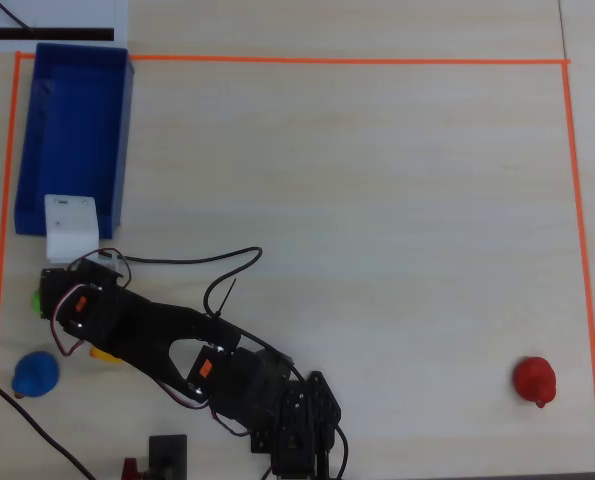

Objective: Grasp green duck and put it into box.

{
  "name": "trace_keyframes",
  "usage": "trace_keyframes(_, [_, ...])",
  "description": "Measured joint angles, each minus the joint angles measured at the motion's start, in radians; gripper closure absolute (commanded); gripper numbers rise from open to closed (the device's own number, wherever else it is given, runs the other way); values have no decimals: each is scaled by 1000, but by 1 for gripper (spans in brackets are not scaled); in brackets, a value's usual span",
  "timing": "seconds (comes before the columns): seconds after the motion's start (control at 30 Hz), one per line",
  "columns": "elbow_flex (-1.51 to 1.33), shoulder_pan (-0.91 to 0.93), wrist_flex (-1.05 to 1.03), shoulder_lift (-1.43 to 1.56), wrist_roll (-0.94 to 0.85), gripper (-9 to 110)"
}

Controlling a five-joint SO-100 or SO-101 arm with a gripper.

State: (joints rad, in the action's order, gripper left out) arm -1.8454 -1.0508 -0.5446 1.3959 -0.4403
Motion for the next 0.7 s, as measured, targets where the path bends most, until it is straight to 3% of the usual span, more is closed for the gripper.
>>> trace_keyframes(0.37, [103, 57, -276, 144, -6, 101])
trace_keyframes(0.57, [307, 181, -462, 190, 11, 101])
trace_keyframes(0.7, [416, 319, -474, 190, 37, 101])
